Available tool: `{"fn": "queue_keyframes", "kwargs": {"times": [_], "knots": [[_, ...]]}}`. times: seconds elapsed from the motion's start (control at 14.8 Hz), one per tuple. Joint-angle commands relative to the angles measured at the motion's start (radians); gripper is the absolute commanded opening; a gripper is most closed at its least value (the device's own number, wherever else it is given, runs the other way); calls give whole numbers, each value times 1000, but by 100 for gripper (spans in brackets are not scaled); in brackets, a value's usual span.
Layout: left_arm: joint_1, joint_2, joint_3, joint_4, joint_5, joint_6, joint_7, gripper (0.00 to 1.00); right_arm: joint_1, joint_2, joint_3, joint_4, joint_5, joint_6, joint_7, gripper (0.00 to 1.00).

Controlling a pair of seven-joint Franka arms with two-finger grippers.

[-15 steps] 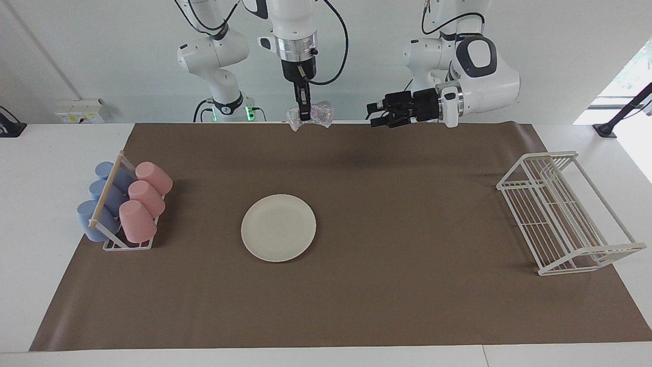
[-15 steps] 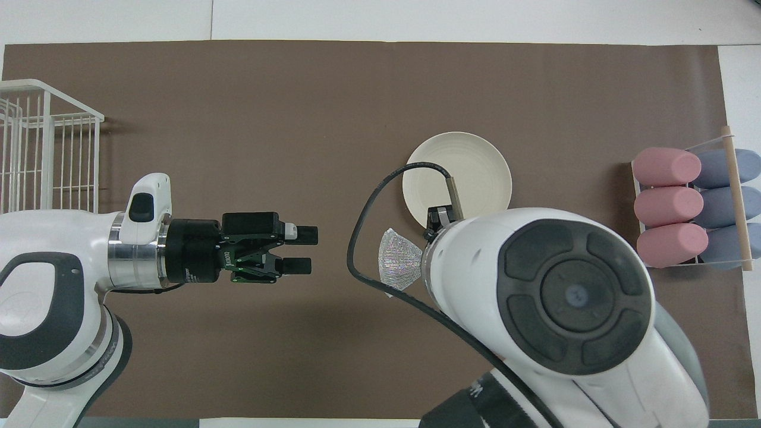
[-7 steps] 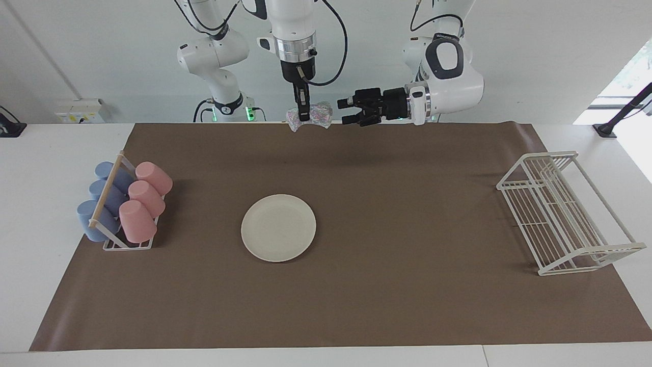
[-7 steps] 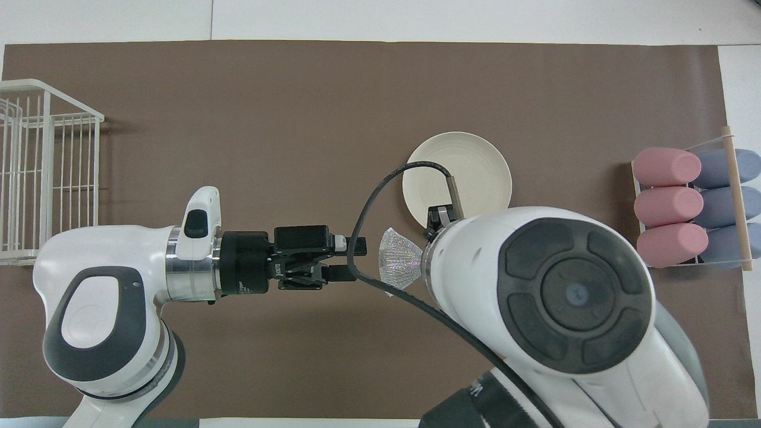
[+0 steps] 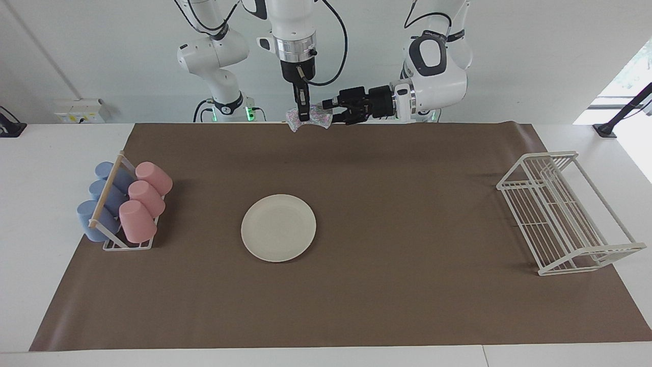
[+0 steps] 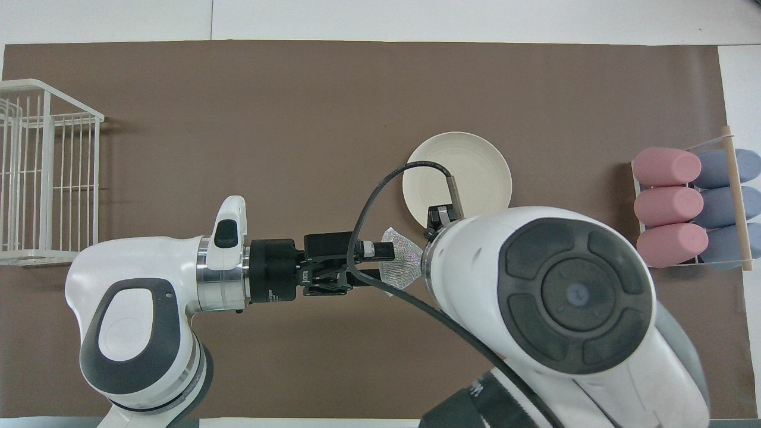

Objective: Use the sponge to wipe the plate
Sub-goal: 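Grasp the scrubber with the left gripper and release the right gripper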

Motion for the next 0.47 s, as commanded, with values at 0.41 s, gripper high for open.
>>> {"fn": "queue_keyframes", "kwargs": {"times": [0.41], "knots": [[-23, 2, 16, 15, -24, 33, -60, 0, -12, 0, 8, 21, -24, -27, -42, 22]]}}
